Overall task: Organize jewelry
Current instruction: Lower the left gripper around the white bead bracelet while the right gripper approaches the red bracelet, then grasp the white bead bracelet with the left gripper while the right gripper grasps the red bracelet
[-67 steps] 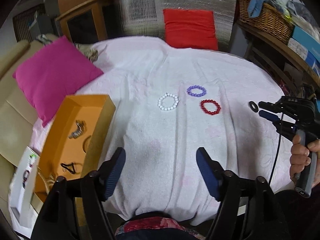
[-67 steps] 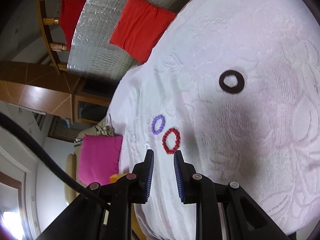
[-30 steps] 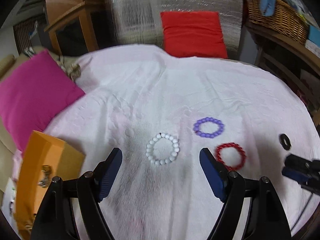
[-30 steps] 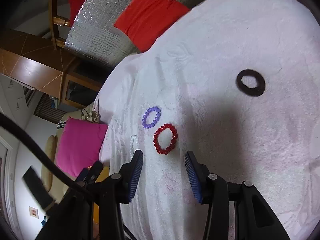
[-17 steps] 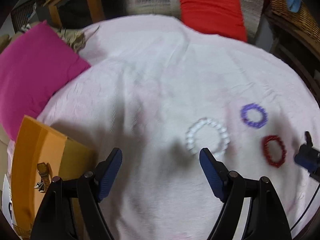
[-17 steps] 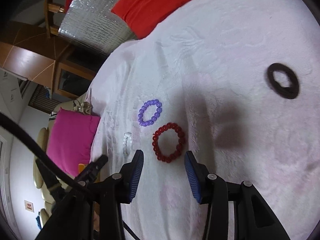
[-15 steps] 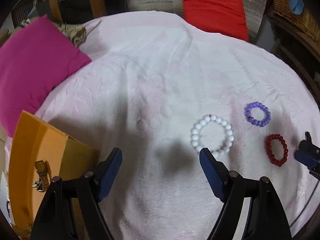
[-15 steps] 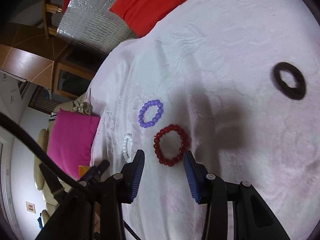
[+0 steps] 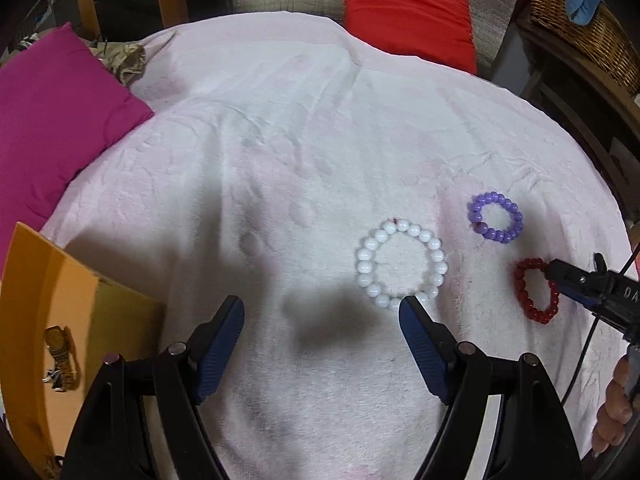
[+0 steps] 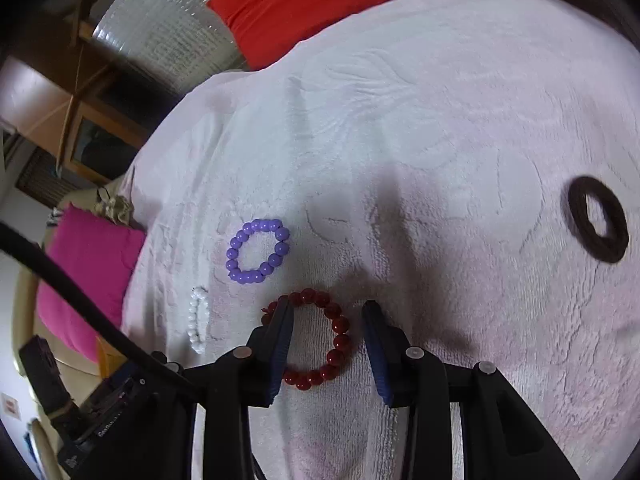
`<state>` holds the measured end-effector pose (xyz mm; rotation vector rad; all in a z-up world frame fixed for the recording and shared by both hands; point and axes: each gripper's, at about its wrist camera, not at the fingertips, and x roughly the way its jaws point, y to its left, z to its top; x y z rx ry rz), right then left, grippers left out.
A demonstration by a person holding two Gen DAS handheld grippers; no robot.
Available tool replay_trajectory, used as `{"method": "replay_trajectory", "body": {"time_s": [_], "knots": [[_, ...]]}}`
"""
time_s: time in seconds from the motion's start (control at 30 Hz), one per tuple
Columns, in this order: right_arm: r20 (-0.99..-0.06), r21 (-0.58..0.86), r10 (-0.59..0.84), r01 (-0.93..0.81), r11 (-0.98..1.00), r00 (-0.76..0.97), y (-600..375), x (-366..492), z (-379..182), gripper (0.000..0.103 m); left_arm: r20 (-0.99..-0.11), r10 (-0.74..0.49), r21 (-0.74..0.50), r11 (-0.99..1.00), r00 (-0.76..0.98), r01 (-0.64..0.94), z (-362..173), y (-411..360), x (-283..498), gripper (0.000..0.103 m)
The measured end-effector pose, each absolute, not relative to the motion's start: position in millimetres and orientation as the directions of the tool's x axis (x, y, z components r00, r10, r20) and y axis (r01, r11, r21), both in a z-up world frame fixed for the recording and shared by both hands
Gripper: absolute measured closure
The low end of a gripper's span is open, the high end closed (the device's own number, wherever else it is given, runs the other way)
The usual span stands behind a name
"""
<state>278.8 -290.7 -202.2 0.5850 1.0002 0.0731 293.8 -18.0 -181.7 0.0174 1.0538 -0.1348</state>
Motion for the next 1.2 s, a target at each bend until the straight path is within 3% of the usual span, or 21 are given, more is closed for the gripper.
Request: {"method": "replay_trajectory", "body": {"time_s": [0.1, 0.3, 0.8, 1.13, 1.2], "knots": [[-0.779, 0.460, 0.297, 0.182, 0.869, 0.553, -285.6, 277.3, -201.3, 0.066, -0.869, -0.119, -0.060, 0.989, 0.481, 0.135, -184.2, -26.3, 295.0, 0.023], [-0.788, 0.389, 0.244, 0.150, 0.909, 0.566, -283.8, 269.6, -202.5, 0.091, -0.860, -0.161, -0.081, 0.980, 0.484, 0.182, -188.0, -43.6, 298.5, 0.023], [-0.780, 0.404, 0.261, 0.140, 0.904, 0.568, -285.7, 265.6, -204.0, 0.092, -0.890, -0.143, -0.013, 0.957, 0.433, 0.291, -207.5, -50.6, 299.6, 0.027], [-0.771, 0.429, 0.277, 0.145, 0.892, 0.574, -289.2, 264.8, -205.2, 0.092, -0.856, -0.138, 0.054, 0.935, 0.499, 0.351, -211.4, -77.4, 304.3, 0.027], [-0.769, 0.431, 0.279, 0.145, 0.891, 0.575, -289.6, 264.6, -205.3, 0.092, -0.853, -0.157, 0.043, 0.930, 0.498, 0.366, -213.7, -74.8, 311.1, 0.037]]}}
